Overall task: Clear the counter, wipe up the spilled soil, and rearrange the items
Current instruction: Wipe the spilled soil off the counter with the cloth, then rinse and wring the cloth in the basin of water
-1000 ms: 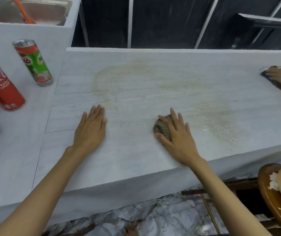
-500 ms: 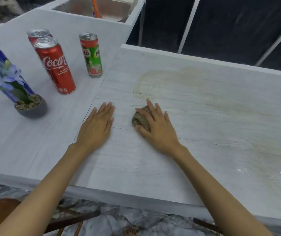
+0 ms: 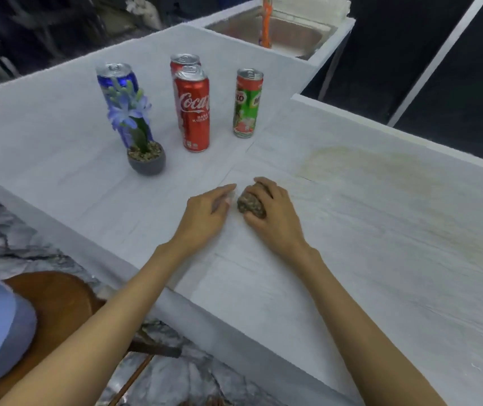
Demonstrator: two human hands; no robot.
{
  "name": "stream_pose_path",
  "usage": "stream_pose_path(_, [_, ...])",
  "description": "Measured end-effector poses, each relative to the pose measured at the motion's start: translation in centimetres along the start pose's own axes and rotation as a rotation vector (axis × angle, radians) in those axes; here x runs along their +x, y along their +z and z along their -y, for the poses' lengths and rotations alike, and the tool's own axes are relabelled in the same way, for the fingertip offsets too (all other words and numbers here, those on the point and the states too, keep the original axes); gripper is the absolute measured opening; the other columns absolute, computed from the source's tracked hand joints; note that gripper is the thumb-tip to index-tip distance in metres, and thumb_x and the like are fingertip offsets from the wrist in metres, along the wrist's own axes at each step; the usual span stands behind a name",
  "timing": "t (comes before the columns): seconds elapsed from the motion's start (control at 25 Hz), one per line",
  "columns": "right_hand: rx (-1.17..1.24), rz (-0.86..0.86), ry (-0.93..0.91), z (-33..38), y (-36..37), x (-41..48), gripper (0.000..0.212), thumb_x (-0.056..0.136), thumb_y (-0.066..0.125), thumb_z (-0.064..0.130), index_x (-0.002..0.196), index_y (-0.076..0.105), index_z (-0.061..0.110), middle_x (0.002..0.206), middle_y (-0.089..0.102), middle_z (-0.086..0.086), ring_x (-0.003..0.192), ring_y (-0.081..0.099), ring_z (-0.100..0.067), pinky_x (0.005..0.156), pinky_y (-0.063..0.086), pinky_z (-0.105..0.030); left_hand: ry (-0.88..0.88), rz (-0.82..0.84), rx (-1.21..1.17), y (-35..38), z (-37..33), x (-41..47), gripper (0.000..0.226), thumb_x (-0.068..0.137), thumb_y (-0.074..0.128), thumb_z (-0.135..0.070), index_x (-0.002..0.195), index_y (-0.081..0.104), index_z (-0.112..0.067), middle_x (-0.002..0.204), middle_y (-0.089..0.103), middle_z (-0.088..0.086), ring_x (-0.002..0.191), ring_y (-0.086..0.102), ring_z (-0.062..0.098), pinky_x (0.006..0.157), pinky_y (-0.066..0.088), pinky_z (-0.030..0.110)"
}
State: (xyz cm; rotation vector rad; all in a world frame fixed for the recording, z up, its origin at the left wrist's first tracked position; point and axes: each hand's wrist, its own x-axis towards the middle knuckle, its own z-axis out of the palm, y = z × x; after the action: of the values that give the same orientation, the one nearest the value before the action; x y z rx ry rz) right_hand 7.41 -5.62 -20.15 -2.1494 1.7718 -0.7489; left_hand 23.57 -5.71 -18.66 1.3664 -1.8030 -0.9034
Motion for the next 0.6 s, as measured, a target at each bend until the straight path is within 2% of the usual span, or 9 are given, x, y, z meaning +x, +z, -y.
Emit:
stream_pose_path(0.08, [0.140, -0.009, 0.009, 2.5, -0.3, 0.2, 0.045, 0.077, 0.054, 0.034, 0.118, 0.058, 0.017, 0.135, 0.047, -0.003, 0.118, 0.045, -0.021, 0.099, 0.036, -0.026, -0.099, -0.062, -0.088, -2.3, 0.4, -2.5, 0.033, 0.092, 0.049, -0.008, 0.123, 0.058, -0.015, 0.129, 0.059, 0.001, 0.121, 0.053, 0.013, 0.103, 0.034, 0.014])
stream_pose_path(0.16, [0.361, 0.008, 0.009, 6.6, 0.0, 0.8, 0.032, 0.077, 0.055, 0.029, 0.107, 0.060, 0.018, 0.119, 0.056, 0.000, 0.105, 0.050, -0.012, 0.089, 0.039, -0.019, -0.205, -0.116, -0.238, -4.9, 1.3, -4.8, 0.031, 0.091, 0.050, -0.007, 0.118, 0.059, -0.020, 0.123, 0.061, -0.001, 0.115, 0.057, 0.013, 0.105, 0.040, 0.025])
stream_pose_path(0.24, [0.609, 0.181, 0.003, 11.7, 1.6, 1.0, 0.022, 0.082, 0.058, 0.015, 0.103, 0.061, 0.021, 0.106, 0.062, 0.002, 0.094, 0.057, -0.013, 0.077, 0.047, -0.019, -0.276, -0.175, -0.408, -7.8, 2.0, -7.5, 0.032, 0.090, 0.051, -0.006, 0.119, 0.054, -0.020, 0.125, 0.059, 0.002, 0.113, 0.057, 0.015, 0.101, 0.045, 0.029])
stream_pose_path(0.32, [0.781, 0.411, 0.008, 16.9, 3.4, 0.4, 0.023, 0.084, 0.057, 0.011, 0.104, 0.064, 0.021, 0.093, 0.066, 0.003, 0.081, 0.061, -0.011, 0.066, 0.049, -0.017, -0.320, -0.287, -0.496, -10.4, 3.0, -10.3, 0.037, 0.090, 0.051, -0.002, 0.126, 0.049, -0.010, 0.122, 0.057, 0.006, 0.111, 0.055, 0.015, 0.089, 0.049, 0.018])
stream_pose_path(0.4, [0.866, 0.642, 0.046, 21.8, 6.6, -0.3, 0.020, 0.088, 0.055, 0.011, 0.103, 0.064, 0.022, 0.086, 0.066, 0.003, 0.075, 0.061, -0.009, 0.058, 0.049, -0.013, -0.377, -0.449, -0.480, -13.4, 4.8, -14.0, 0.040, 0.089, 0.052, -0.003, 0.128, 0.046, -0.009, 0.120, 0.055, 0.002, 0.111, 0.053, 0.012, 0.084, 0.048, 0.011])
stream_pose_path(0.48, [0.897, 0.825, 0.136, 26.0, 10.3, -1.4, 0.017, 0.089, 0.054, 0.013, 0.100, 0.065, 0.021, 0.093, 0.069, -0.004, 0.084, 0.065, -0.017, 0.071, 0.056, -0.024, -0.420, -0.578, -0.425, -16.3, 7.0, -17.8, 0.041, 0.087, 0.054, -0.003, 0.123, 0.047, -0.023, 0.118, 0.055, -0.007, 0.110, 0.053, 0.007, 0.089, 0.049, 0.014])
stream_pose_path(0.56, [0.908, 0.971, 0.233, 29.5, 14.6, -2.3, 0.018, 0.087, 0.055, 0.016, 0.102, 0.065, 0.018, 0.104, 0.069, -0.012, 0.096, 0.066, -0.025, 0.089, 0.053, -0.040, -0.472, -0.643, -0.413, -18.8, 9.4, -21.1, 0.048, 0.086, 0.055, 0.000, 0.128, 0.044, -0.019, 0.124, 0.053, -0.004, 0.116, 0.052, 0.014, 0.096, 0.045, 0.020])
stream_pose_path(0.6, [0.900, 1.030, 0.278, 30.7, 16.6, -2.6, 0.017, 0.087, 0.056, 0.019, 0.102, 0.065, 0.018, 0.109, 0.068, -0.015, 0.099, 0.065, -0.027, 0.092, 0.051, -0.043, -0.527, -0.652, -0.424, -19.7, 10.6, -22.4, 0.052, 0.086, 0.055, 0.001, 0.134, 0.040, -0.015, 0.129, 0.051, 0.001, 0.121, 0.049, 0.017, 0.097, 0.042, 0.022])
